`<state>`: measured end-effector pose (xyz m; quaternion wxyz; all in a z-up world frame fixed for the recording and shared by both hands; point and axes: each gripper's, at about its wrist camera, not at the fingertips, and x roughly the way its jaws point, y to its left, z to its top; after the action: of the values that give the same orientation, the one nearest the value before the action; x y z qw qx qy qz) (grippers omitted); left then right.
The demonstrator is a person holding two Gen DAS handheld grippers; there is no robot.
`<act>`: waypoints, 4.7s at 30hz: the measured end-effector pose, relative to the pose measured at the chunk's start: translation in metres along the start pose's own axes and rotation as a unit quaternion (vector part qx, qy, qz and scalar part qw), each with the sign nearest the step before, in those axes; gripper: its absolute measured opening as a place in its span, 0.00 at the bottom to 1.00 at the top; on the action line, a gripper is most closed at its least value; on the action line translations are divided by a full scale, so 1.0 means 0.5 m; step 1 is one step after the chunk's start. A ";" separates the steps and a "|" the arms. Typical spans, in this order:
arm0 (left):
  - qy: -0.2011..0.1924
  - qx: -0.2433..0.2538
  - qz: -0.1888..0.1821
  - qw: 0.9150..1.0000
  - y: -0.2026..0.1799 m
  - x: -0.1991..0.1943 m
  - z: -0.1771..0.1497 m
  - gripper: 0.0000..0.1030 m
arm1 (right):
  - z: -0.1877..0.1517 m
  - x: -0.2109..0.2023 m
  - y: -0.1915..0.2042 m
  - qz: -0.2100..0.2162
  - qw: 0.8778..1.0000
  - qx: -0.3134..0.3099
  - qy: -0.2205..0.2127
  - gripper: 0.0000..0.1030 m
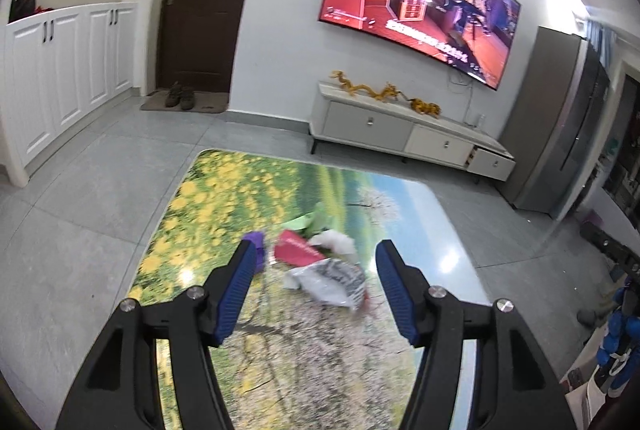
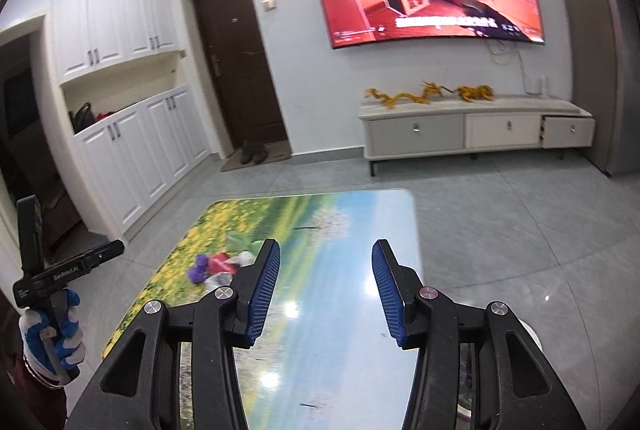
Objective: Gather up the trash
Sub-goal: 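Move both open tools back toward the remaining trash on the table, then grasp the purple bag with the left tool while the right tool grasps the white tissue, then carry both items over the bin and open both tools to drop them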
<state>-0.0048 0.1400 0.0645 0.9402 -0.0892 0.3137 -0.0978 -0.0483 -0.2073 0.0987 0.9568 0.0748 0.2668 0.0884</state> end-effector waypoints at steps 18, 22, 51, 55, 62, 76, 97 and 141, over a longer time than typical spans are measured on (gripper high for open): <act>0.086 -0.027 0.031 0.995 0.143 0.232 -0.063 0.58 | -0.036 0.266 0.067 0.042 0.993 -0.022 0.112 0.46; 0.114 -0.027 0.021 0.993 0.165 0.319 -0.065 0.58 | -0.043 0.378 0.092 0.063 0.986 -0.030 0.150 0.46; 0.137 0.021 -0.016 0.990 0.158 0.423 -0.072 0.27 | -0.093 0.670 0.166 0.149 0.955 -0.036 0.253 0.18; 0.134 0.016 -0.022 0.991 0.154 0.400 -0.076 0.27 | -0.076 0.609 0.149 0.137 0.965 -0.030 0.223 0.17; 0.105 0.021 -0.036 0.994 0.125 0.340 -0.057 0.27 | -0.063 0.486 0.097 0.107 0.977 -0.013 0.185 0.17; 0.043 0.045 -0.079 0.995 0.016 0.189 -0.037 0.27 | -0.036 0.268 0.073 0.082 0.990 -0.015 0.109 0.17; 0.044 0.105 -0.161 0.980 -0.278 0.151 -0.032 0.27 | -0.069 0.089 -0.123 0.000 0.997 0.050 0.052 0.18; 0.348 0.217 -0.254 0.876 -0.904 0.647 -0.275 0.46 | -0.334 0.200 -0.679 -0.171 0.938 0.234 0.192 0.44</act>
<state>0.1075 -0.3884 -0.1253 0.7093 0.0802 0.5578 -0.4235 -0.0077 -0.5008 -0.1570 0.8435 0.2311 0.4674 -0.1288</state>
